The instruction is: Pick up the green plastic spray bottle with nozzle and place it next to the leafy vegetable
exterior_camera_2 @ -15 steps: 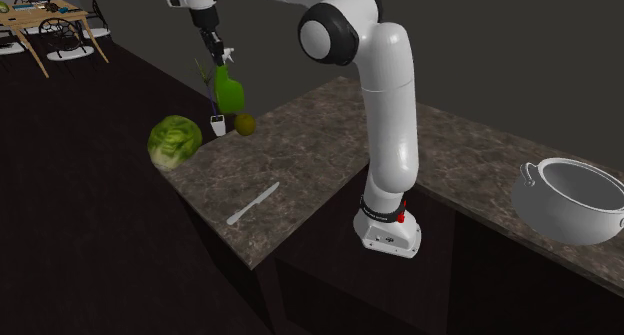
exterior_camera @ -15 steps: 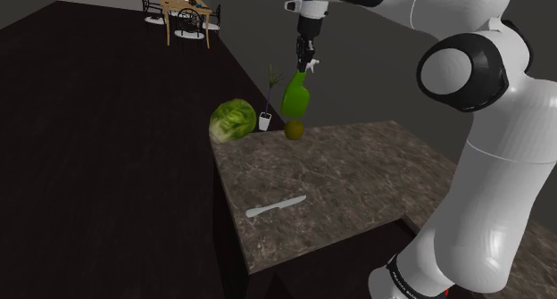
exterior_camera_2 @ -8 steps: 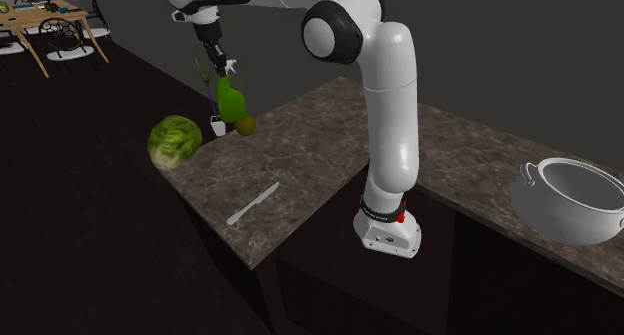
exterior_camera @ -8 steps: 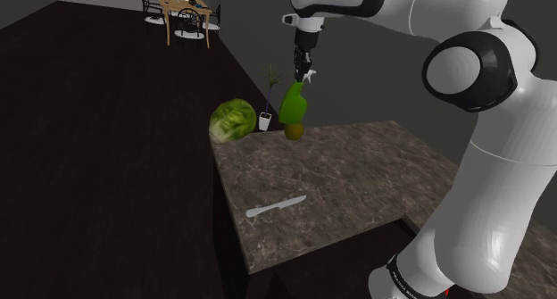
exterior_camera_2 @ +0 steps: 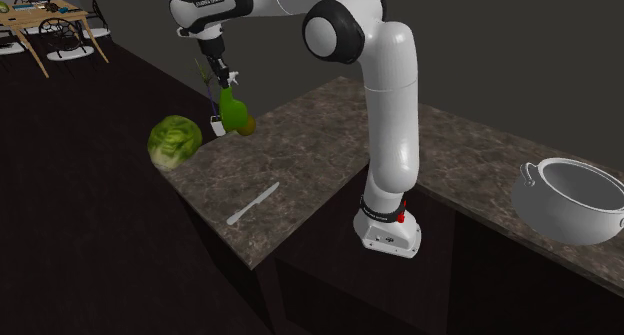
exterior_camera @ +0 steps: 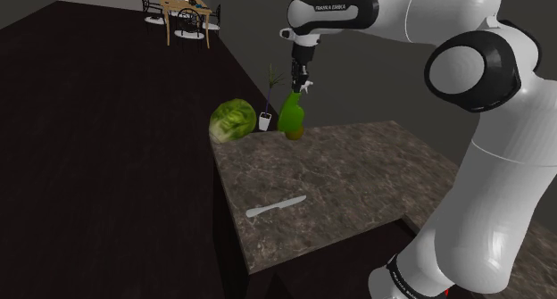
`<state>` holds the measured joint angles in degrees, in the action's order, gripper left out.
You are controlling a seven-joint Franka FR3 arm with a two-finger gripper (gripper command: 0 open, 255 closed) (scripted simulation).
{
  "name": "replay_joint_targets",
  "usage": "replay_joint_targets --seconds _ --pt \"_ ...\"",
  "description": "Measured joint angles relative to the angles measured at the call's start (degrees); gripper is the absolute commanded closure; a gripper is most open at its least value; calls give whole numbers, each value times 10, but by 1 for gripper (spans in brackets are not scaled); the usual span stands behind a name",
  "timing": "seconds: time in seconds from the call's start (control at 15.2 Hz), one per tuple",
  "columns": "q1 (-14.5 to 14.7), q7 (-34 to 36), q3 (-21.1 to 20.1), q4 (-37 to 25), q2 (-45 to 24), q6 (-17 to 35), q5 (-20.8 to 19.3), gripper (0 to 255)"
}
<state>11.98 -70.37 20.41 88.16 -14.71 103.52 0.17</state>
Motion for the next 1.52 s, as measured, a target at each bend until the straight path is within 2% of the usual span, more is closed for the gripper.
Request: replay_joint_targets --seconds 0.99,1.45,1.52 --pt "1 2 -3 95 -16 109 5 255" --pt "0 2 -3 99 -18 116 6 255" --pt "0 2 -3 99 -18 116 6 0"
